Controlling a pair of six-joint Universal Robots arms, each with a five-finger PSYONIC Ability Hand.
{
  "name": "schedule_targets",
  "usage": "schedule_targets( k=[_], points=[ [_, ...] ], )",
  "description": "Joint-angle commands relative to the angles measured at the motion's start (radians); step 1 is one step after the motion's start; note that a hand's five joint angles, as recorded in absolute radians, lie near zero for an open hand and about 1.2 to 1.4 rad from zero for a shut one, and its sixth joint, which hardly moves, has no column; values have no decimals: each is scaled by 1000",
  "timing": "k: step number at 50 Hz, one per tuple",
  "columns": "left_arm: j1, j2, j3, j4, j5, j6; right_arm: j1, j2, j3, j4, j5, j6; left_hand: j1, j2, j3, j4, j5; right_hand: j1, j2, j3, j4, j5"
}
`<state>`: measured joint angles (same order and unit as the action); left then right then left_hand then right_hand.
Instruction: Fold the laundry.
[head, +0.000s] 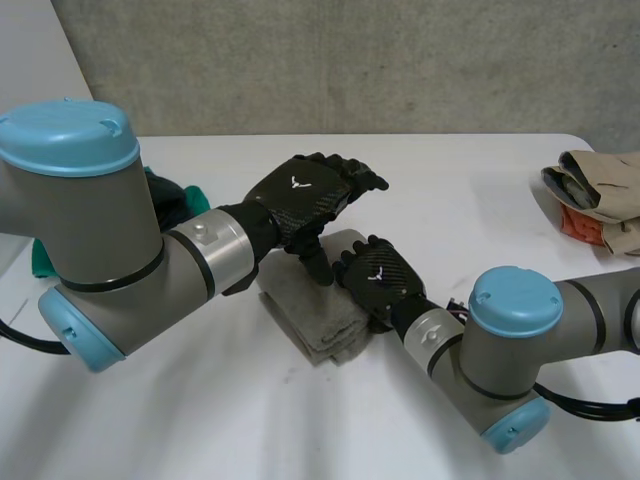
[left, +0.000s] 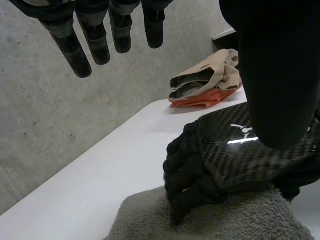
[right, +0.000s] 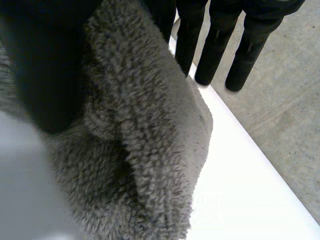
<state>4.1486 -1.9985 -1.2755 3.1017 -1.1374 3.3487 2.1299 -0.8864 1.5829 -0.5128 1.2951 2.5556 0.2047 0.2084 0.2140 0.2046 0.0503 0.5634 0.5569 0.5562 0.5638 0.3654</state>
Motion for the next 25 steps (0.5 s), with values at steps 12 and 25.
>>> schedule_targets(
  k=[12, 25],
  points=[
    [35, 59, 8, 5, -4, -5, -76, -54, -241, -15, 33, 54, 18, 14, 8, 18, -2, 833, 839, 840, 833, 856],
    [28, 98, 19, 23, -2, -64, -513, -88, -552, -26, -19, 211, 18, 14, 8, 18, -2, 833, 839, 840, 833, 856]
  ],
)
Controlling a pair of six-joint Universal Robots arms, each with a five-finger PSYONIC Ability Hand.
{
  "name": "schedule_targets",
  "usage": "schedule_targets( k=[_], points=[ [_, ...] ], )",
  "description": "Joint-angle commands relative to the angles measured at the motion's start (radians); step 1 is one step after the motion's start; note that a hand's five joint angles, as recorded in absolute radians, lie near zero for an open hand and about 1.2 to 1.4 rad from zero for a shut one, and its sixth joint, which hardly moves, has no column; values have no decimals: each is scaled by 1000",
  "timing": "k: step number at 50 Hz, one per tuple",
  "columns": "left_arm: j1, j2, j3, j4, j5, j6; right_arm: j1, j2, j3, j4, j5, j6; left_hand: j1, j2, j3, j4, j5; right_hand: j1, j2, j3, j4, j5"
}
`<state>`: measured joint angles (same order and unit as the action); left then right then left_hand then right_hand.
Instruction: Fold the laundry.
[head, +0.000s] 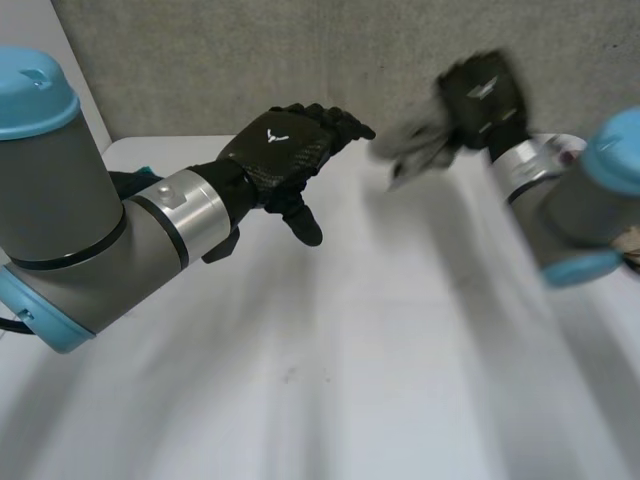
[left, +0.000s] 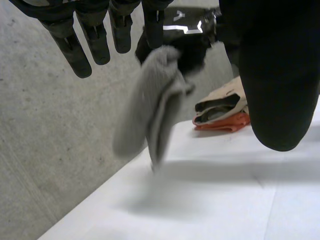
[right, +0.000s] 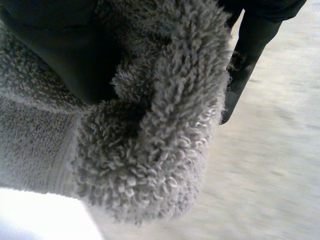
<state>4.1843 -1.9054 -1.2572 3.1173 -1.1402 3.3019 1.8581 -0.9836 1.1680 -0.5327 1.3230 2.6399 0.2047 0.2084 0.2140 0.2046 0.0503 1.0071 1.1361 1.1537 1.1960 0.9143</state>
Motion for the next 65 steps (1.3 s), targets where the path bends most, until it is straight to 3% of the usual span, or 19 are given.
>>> schedule_targets(
  k=[1, 3, 10, 14, 18, 22, 24, 25, 29, 37, 41, 45, 47, 50, 55, 57, 63, 65],
  points=[
    [-10, 3, -1, 7, 2, -16, -276, 20, -152, -7, -57, 156, 18, 14, 8, 18, -2, 389, 260, 243, 200, 307],
    [-13, 3, -2, 7, 2, -18, -380, 81, -195, -30, -115, 231, 18, 14, 8, 18, -2, 389, 260, 243, 200, 307],
    [-39, 2, -10, 9, 4, -18, -568, 349, -316, -139, -292, 305, 18, 14, 8, 18, -2, 389, 260, 243, 200, 307],
    [-49, 2, -10, 9, 5, -16, -623, 478, -324, -164, -404, 314, 18, 14, 8, 18, -2, 389, 260, 243, 200, 307],
    [-50, -1, -10, 10, 4, -16, -649, 537, -314, -190, -444, 308, 18, 14, 8, 18, -2, 389, 260, 243, 200, 307],
    [-52, -3, -10, 21, 2, -18, -669, 531, -271, -217, -427, 302, 18, 14, 8, 18, -2, 389, 260, 243, 200, 307],
    [-53, -1, -10, 32, 0, -18, -671, 505, -245, -216, -421, 298, 21, 17, 11, 21, 0, -9, -138, -156, -198, -91],
    [-55, -3, -10, 35, 0, -16, -671, 464, -211, -210, -410, 289, 21, 17, 11, 21, 0, -436, -565, -583, -625, -518],
    [-59, 0, -8, 37, 0, -16, -672, 319, -111, -191, -354, 284, 21, 17, 11, 21, 0, -815, -944, -962, -1004, -897],
    [-78, 23, -8, 37, 2, -18, -694, 59, -51, 115, -288, 259, 18, 14, 8, 18, -2, -833, -962, -979, -1021, -914],
    [-75, 51, -7, 38, 2, -18, -691, -15, -99, 313, -203, 149, 18, 14, 8, 18, -2, -833, -962, -979, -1021, -914],
    [-64, 78, 4, 43, -1, -18, -640, -113, -100, 344, -117, -4, 18, 14, 8, 18, -3, -833, -962, -979, -1021, -914],
    [-53, 95, 9, 53, -6, -16, -518, -165, -76, 284, -100, -25, 18, 14, 8, 18, -2, -833, -962, -979, -1021, -914],
    [2, 124, 30, 89, -50, -15, -346, -211, 0, 147, -117, -23, 12, 8, 3, 12, -8, -833, -962, -979, -1021, -914],
    [254, 77, 52, 118, -193, 10, -183, -274, 220, -68, -198, -55, 0, -4, -9, 0, -20, -833, -962, -979, -1021, -914],
    [321, 39, 53, 119, -197, 42, -159, -285, 294, -110, -229, -72, 3, -1, -6, 3, -17, -833, -962, -979, -1021, -914],
    [505, -202, 81, 145, -190, 295, -92, -276, 493, -148, -260, -152, 3, -1, -6, 3, -17, -833, -962, -979, -1021, -914],
    [530, -273, 99, 155, -184, 358, -82, -261, 534, -147, -255, -172, 0, -4, -9, 0, -20, -833, -962, -979, -1021, -914]
  ],
)
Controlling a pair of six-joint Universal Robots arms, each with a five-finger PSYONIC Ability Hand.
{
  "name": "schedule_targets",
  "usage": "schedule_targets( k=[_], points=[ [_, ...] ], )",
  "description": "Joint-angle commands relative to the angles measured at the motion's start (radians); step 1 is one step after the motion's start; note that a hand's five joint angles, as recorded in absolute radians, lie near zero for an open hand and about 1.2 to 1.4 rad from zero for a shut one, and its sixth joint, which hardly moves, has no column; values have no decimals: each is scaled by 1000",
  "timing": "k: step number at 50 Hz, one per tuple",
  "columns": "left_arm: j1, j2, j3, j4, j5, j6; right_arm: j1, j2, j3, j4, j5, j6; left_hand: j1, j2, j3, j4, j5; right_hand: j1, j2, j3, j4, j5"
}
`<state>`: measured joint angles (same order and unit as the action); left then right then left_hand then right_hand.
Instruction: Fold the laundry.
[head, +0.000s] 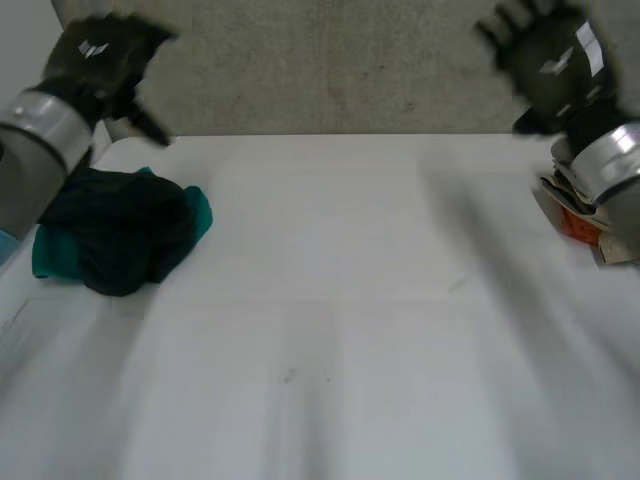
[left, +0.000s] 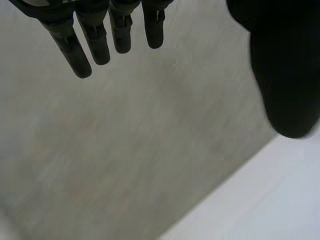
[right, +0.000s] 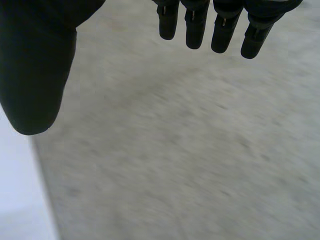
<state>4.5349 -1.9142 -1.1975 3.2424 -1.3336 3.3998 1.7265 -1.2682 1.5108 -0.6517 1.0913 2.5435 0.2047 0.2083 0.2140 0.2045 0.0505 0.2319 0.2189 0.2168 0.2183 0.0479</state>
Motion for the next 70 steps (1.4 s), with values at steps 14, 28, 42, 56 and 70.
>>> schedule_targets(
  k=[14, 28, 42, 56, 70],
  points=[
    [253, -565, 211, 57, 142, 337, 47, 53, 325, -13, 50, -95, 1110, 1107, 1101, 1110, 1090, -57, -44, -42, -44, -48],
    [-101, -103, -82, 243, 142, 6, 34, -83, 348, 95, 177, -81, 1192, 1188, 1182, 1192, 1171, -57, -44, -42, -44, -48],
    [-468, -347, -27, 263, 136, -82, 28, -111, 347, 153, 246, -81, 1163, 1159, 1154, 1163, 1143, -57, -44, -42, -44, -48],
    [-494, -102, -131, 258, 67, -42, -2, -115, 286, 273, 254, -78, 188, 184, 179, 188, 168, -57, -44, -42, -44, -48],
    [-312, 155, -428, 125, -96, -36, 34, -177, 135, 684, 141, 84, 138, 134, 129, 138, 118, -57, -44, -42, -44, -48]
  ],
)
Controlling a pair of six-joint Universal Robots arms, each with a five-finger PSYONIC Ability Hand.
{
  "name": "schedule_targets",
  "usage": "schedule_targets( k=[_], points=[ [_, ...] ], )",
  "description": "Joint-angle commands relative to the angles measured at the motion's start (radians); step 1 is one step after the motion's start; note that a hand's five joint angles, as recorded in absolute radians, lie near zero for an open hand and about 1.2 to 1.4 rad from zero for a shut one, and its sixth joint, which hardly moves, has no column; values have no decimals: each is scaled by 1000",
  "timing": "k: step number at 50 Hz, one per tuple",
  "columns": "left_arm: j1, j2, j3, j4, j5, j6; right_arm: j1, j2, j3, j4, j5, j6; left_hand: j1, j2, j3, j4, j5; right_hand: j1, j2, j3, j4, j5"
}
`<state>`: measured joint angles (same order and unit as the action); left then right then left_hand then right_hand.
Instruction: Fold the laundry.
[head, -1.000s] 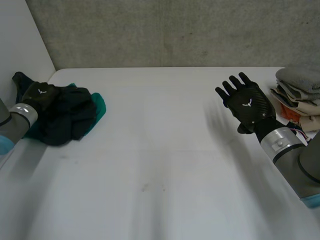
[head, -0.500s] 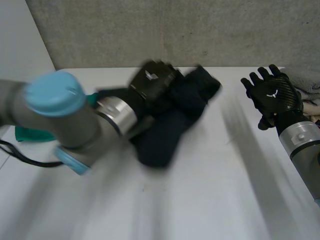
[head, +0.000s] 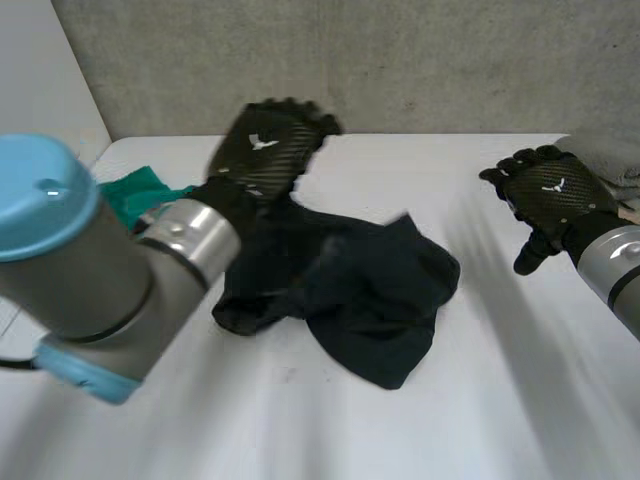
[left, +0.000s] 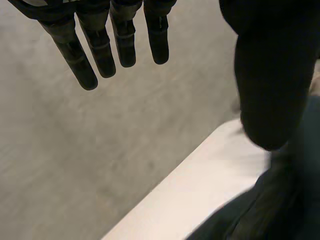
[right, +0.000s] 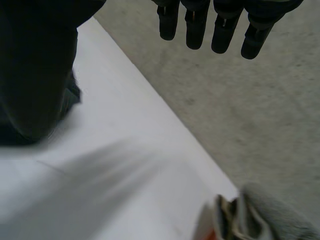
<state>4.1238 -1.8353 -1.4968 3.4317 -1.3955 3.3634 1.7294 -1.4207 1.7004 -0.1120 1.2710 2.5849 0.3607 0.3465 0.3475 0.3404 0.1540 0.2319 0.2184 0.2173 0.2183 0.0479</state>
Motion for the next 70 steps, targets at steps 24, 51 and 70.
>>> schedule_targets(
  k=[24, 51, 70],
  points=[
    [260, -220, -195, -91, 99, 326, 360, 92, 119, -21, 160, 32, -15, -1, -2, 5, 17, -57, -44, -43, -44, -48],
    [101, -219, 269, 29, -166, 298, 203, -72, 154, -95, 174, 43, 1036, 1050, 1049, 1056, 1068, -57, -44, -43, -44, -48],
    [-195, -586, 688, 213, 87, -54, 52, -89, 151, -92, 231, 104, 1036, 1050, 1049, 1056, 1068, -57, -44, -43, -44, -48]
  ],
)
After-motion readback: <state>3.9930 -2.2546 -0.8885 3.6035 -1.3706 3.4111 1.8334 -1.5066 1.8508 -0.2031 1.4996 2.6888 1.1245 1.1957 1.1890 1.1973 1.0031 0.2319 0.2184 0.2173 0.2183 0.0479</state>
